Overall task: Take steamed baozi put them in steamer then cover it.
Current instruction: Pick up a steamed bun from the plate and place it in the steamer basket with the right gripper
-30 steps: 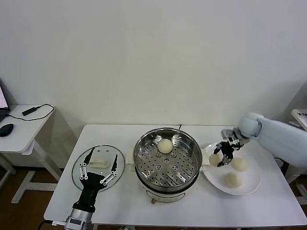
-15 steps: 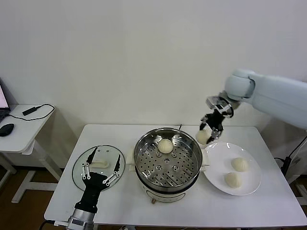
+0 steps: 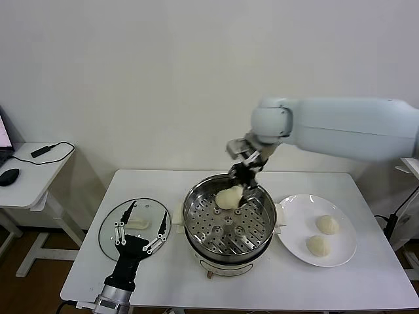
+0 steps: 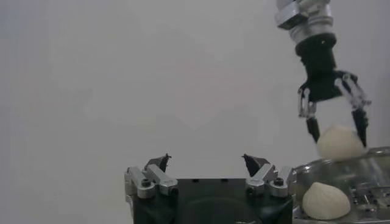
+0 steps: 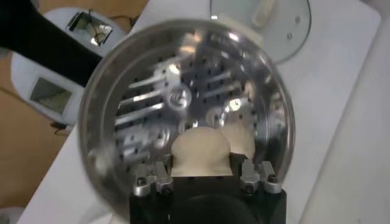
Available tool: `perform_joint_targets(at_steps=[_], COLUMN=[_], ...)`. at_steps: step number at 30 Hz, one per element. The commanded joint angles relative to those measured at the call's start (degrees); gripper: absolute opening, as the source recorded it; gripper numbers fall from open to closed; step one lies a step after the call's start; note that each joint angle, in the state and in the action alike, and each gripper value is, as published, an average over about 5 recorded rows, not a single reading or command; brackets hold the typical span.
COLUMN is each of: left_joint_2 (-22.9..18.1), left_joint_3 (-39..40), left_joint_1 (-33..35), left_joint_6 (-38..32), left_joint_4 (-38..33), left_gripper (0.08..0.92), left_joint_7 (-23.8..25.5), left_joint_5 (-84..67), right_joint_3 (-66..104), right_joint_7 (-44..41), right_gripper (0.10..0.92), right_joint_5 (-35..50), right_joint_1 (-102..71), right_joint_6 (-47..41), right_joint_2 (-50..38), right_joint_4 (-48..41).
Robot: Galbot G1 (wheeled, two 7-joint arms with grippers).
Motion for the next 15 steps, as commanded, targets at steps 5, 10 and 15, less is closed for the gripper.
perform_joint_targets(at_steps=[5, 10, 15], left_joint_2=[0.0, 0.1, 0.2], left_joint_3=[0.4, 0.4, 0.3], left_joint_1=[-0.1, -0.2, -0.4], left_joint_6=[-0.3, -0.4, -0.5], left_joint_4=[0.2, 0.6, 0.7], left_gripper=[0.823, 0.823, 0.823], left_joint_7=[0.0, -0.1, -0.1], left_joint_5=[0.0, 0.0, -0.1], right_joint_3=[-2.8, -2.5, -2.2], right_joint_7=[9.9, 10.4, 10.6], right_gripper=[0.644, 0.637, 0.640], right_joint_5=[8.1, 7.9, 7.2], right_joint_1=[-3.0, -4.6, -6.0], right_joint_6=[-4.2, -4.6, -4.8], right_joint_2=[10.6, 11.8, 12.3], right_joint_4=[-1.8, -2.9, -3.9])
